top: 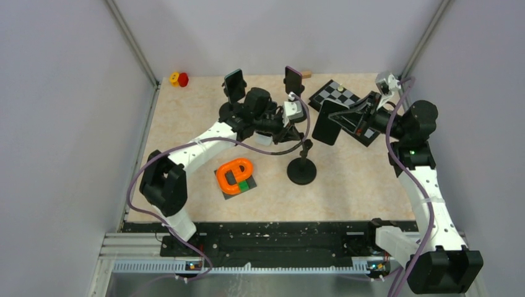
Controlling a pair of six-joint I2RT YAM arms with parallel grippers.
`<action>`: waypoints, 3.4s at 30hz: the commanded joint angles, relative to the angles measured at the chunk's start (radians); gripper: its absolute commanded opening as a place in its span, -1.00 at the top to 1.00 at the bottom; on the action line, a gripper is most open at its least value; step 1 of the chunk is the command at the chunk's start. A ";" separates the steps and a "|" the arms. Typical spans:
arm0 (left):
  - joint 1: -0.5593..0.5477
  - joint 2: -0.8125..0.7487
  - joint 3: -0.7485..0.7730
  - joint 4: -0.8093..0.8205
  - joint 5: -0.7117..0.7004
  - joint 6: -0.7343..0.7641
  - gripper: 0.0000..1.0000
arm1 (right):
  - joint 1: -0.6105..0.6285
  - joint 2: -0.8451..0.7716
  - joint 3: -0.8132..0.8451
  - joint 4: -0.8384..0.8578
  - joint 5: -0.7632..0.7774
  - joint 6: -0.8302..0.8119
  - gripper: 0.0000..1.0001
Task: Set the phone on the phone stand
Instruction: Install the phone on the phone stand.
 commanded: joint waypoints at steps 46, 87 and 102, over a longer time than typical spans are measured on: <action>-0.109 -0.143 -0.157 0.088 -0.430 -0.543 1.00 | 0.348 0.414 -0.050 0.596 -0.331 -0.238 1.00; -0.106 -0.134 -0.161 0.082 -0.349 -0.529 1.00 | 0.240 0.698 0.011 1.390 -0.293 0.438 1.00; -0.101 -0.130 -0.156 0.086 -0.323 -0.545 1.00 | 0.335 0.463 -0.020 0.557 -0.218 -0.224 1.00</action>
